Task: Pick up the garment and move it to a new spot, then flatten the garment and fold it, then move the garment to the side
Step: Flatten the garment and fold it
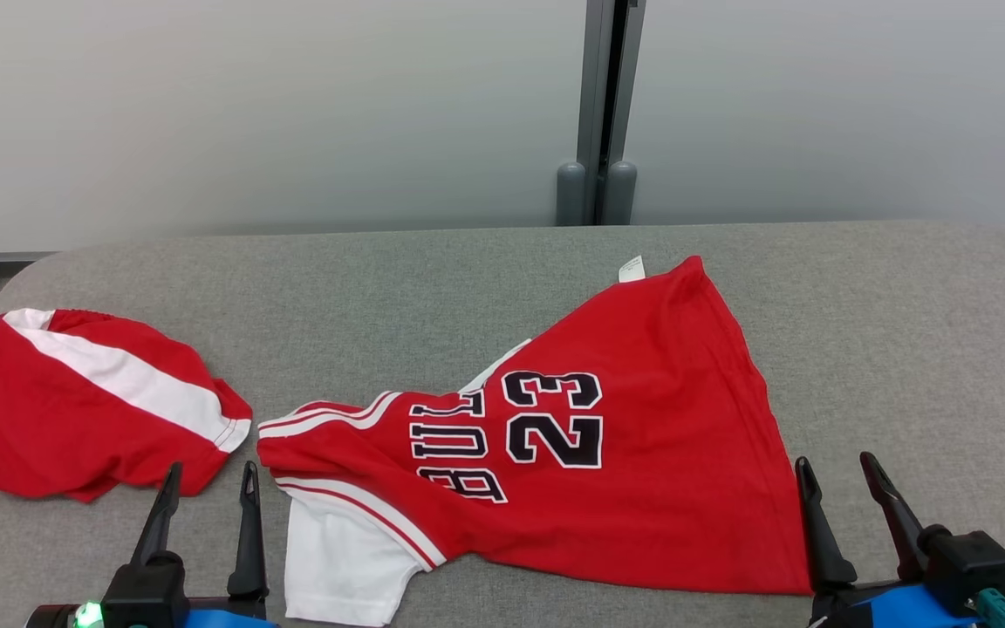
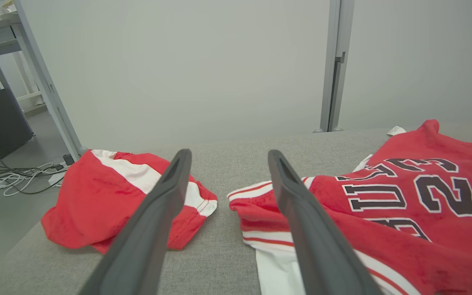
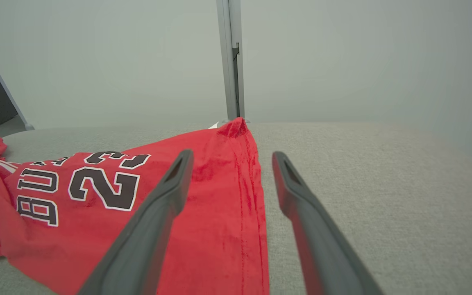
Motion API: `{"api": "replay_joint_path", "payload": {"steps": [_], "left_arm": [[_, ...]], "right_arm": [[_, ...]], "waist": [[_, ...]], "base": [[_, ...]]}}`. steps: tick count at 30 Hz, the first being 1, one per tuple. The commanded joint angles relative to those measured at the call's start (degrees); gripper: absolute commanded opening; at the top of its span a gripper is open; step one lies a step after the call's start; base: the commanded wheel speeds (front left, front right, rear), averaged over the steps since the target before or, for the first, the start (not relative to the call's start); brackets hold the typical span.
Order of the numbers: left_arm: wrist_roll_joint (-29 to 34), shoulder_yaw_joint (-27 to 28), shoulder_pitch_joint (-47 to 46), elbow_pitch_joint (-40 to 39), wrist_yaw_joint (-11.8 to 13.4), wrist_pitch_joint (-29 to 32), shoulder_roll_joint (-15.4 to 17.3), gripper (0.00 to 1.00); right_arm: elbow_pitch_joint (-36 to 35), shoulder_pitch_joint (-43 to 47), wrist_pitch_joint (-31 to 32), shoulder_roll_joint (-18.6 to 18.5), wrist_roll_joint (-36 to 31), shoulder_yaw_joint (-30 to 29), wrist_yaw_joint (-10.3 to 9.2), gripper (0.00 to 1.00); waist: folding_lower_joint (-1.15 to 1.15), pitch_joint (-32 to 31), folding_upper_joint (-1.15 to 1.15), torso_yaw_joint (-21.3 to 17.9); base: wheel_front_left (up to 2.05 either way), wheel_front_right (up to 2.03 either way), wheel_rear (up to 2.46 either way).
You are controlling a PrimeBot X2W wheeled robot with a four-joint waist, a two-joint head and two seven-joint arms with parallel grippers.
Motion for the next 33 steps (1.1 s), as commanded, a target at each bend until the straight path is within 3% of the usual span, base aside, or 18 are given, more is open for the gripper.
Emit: {"api": "replay_joint_path", "payload": {"steps": [1,8,17,33], "left_arm": [[-0.04,0.06,-0.89,0.19,0.13,-0.18,0.27,1.00],[-1.92,-0.51,-1.50,4.61,-1.08,-0.18,-0.85,1.00],[-3.54,-3.51,-3.75,17.00,-3.06,-0.19,-2.41,1.00],[-5.24,-6.22,-7.48,29.10,-5.36,-0.02,-3.53,1.00]], "right_arm": [[0.61,-0.32,-0.21,-0.09,-0.14,-0.28,0.01,1.00],[6.88,-1.92,-0.19,-0.09,-1.44,-1.40,0.01,1.00],[16.34,-5.16,-0.20,-0.09,-1.65,-2.21,0.01,1.00],[27.85,-7.38,0.05,-0.01,3.39,1.90,0.01,1.00]], "waist": [[0.00,0.07,0.00,0.04],[0.00,1.02,0.00,0.00],[0.00,3.33,0.00,0.34],[0.00,5.17,0.00,0.71]], "base": [[0.00,0.00,0.00],[0.00,0.00,0.00],[0.00,0.00,0.00],[0.00,0.00,0.00]]}}
